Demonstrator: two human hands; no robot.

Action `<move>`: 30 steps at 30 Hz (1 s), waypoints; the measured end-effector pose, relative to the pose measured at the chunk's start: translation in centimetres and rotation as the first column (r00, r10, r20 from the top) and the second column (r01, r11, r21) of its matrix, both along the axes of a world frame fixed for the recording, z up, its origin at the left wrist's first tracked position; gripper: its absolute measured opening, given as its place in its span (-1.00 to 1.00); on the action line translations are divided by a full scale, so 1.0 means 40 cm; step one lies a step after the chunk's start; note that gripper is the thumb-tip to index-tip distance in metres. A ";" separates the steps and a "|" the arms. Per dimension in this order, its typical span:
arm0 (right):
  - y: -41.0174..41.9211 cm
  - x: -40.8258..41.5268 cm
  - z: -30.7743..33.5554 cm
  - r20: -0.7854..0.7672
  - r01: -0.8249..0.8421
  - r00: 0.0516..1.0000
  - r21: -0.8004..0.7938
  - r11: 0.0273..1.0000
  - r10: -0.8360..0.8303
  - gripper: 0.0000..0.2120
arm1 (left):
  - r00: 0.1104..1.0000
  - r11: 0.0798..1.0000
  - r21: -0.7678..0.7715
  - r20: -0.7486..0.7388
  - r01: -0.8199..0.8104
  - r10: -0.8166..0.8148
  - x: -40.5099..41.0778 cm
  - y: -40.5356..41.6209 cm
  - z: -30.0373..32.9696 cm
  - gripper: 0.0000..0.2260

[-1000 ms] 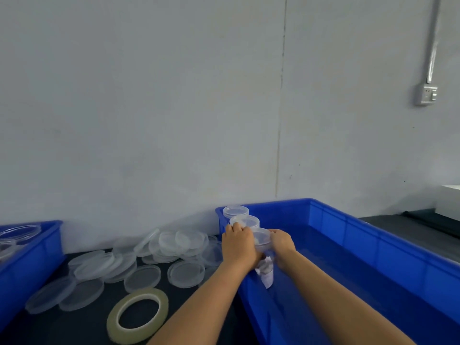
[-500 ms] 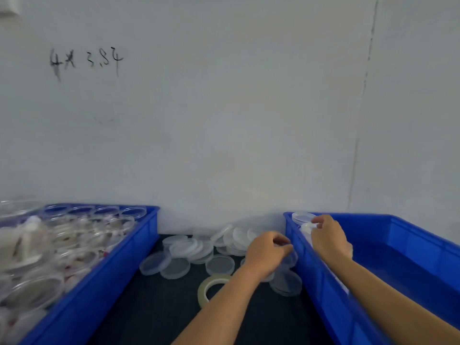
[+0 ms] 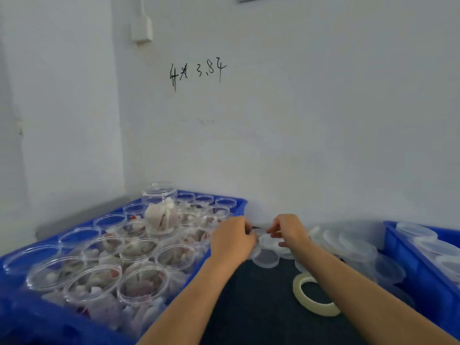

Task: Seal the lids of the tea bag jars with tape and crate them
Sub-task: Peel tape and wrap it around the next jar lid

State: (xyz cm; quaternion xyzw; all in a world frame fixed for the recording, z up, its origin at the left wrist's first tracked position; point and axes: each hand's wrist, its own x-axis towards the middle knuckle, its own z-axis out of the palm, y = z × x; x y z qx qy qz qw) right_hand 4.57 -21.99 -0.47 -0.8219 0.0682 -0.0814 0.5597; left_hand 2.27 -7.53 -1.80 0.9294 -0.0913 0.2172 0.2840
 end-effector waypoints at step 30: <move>0.410 0.069 0.016 0.275 -0.345 0.933 0.494 0.798 0.233 -0.79 | 0.962 0.814 -0.533 0.000 -0.232 0.274 0.167 0.349 0.042 -0.21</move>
